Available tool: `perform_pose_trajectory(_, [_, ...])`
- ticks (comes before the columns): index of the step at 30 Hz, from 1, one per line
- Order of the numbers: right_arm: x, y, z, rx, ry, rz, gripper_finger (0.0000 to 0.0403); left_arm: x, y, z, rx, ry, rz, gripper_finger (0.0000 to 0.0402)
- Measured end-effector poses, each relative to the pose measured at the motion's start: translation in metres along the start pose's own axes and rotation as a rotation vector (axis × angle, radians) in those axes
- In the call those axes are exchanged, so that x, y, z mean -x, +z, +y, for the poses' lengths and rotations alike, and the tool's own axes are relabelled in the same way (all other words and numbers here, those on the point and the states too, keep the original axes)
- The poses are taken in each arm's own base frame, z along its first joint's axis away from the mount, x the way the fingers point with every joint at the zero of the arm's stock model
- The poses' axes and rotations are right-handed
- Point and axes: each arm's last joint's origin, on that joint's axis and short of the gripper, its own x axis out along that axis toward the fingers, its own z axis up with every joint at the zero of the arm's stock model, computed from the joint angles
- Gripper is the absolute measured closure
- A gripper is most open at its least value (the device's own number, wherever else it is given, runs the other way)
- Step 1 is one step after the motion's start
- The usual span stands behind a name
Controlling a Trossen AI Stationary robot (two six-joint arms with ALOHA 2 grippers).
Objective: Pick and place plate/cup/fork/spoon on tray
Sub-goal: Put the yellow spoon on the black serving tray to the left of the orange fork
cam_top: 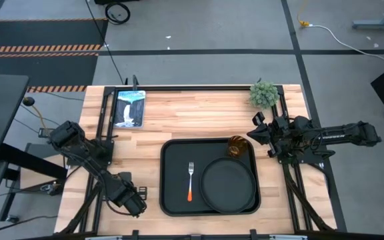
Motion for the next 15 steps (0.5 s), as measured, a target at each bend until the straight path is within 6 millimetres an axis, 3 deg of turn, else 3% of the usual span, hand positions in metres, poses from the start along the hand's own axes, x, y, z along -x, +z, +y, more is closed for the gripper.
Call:
perform_pose_trajectory(10, [0.000,0.000,0.000,-0.002,0.012,-0.002,0.0392,-0.022,0.012,0.005,0.010,-0.010,0.029,0.0275])
perform_pose_trajectory(15, [0.000,0.000,0.000,-0.001,0.010,-0.003,0.0392,-0.022,0.013,0.001,0.009,-0.020,0.032,0.0312])
